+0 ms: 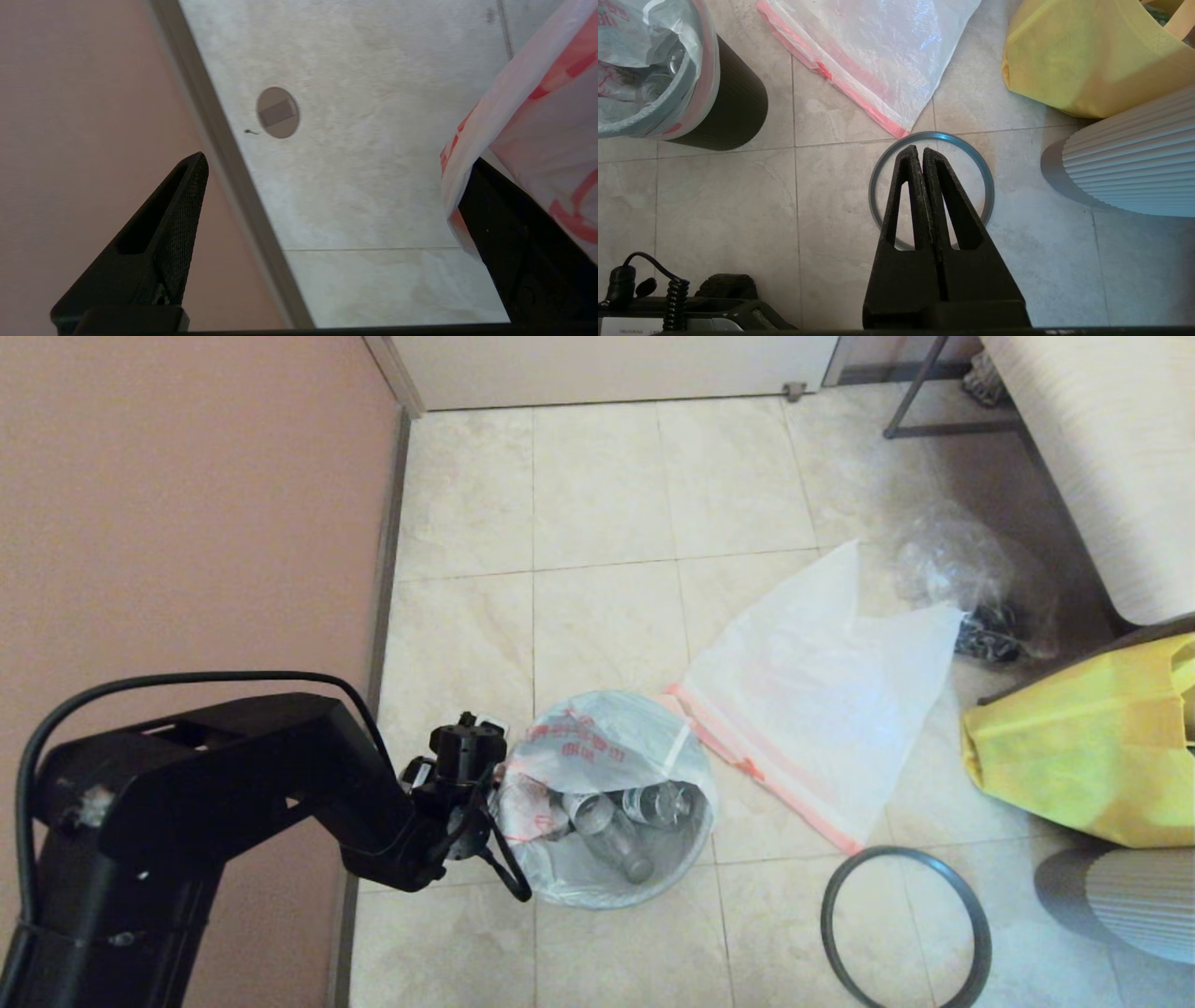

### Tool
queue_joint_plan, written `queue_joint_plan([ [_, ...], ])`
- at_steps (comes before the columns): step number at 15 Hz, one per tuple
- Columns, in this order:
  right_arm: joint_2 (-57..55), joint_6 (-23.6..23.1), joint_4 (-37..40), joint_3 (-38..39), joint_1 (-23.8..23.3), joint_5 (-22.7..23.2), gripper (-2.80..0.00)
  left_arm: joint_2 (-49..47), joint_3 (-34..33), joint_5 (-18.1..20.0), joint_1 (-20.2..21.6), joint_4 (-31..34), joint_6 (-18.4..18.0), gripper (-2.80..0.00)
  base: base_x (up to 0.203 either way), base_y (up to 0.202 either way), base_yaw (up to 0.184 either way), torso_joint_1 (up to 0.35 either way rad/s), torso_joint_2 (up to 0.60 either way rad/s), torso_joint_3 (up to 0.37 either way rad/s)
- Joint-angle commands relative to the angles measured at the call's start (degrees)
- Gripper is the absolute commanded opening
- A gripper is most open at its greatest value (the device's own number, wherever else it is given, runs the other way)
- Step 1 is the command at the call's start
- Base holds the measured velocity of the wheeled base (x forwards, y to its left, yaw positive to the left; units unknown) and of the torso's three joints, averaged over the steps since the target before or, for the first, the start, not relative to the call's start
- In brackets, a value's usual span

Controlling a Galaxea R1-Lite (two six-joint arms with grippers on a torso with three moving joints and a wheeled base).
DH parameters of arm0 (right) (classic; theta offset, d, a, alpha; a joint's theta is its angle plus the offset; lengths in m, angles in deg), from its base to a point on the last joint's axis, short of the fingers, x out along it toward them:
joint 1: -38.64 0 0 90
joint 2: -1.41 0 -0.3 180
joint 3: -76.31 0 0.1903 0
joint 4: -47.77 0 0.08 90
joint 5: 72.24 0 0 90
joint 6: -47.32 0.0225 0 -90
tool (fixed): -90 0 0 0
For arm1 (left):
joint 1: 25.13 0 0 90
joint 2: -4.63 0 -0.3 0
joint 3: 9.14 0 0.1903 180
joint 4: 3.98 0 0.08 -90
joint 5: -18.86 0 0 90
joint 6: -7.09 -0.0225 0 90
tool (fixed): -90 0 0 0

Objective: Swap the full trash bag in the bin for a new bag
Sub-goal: Place the trash bag on the floor

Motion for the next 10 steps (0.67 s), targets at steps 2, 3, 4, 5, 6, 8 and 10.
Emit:
queue_joint_plan([
  [2,-0.05,0.00,0.01,0.00,-0.01,0.00,-2.80,1.09,-0.09,-2.09,-0.20,-0.28,-0.78,0.00,0.000,0.000,0.000,0.000,0.00,0.000],
  [3,-0.05,0.00,0.01,0.00,-0.01,0.00,-2.80,1.30,-0.19,-2.14,-0.30,-0.17,-0.87,0.00,0.000,0.000,0.000,0.000,0.00,0.000],
  [4,-0.05,0.00,0.01,0.00,-0.01,0.00,-2.80,1.54,-0.25,-2.21,-0.60,-0.13,-0.89,0.00,0.000,0.000,0.000,0.000,0.00,0.000],
  [5,-0.05,0.00,0.01,0.00,0.00,0.00,-2.80,1.56,-0.28,-2.36,-0.65,-0.10,-0.88,-2.80,0.000,0.000,0.000,0.000,0.00,0.000],
  [6,-0.05,0.00,0.01,0.00,-0.01,0.00,-2.80,1.47,-0.19,-2.78,-0.84,-0.09,-0.95,-2.80,0.000,0.000,0.000,0.000,0.00,0.000],
  [8,-0.05,0.00,0.01,0.00,-0.01,0.00,-2.80,1.30,-0.28,-3.01,-0.91,0.00,-0.96,-2.80,0.000,0.000,0.000,0.000,0.00,0.000],
  [10,-0.05,0.00,0.07,0.00,-0.01,0.00,-2.80,1.62,-0.28,-3.38,-0.91,1.52,-0.87,-2.80,0.000,0.000,0.000,0.000,0.00,0.000],
])
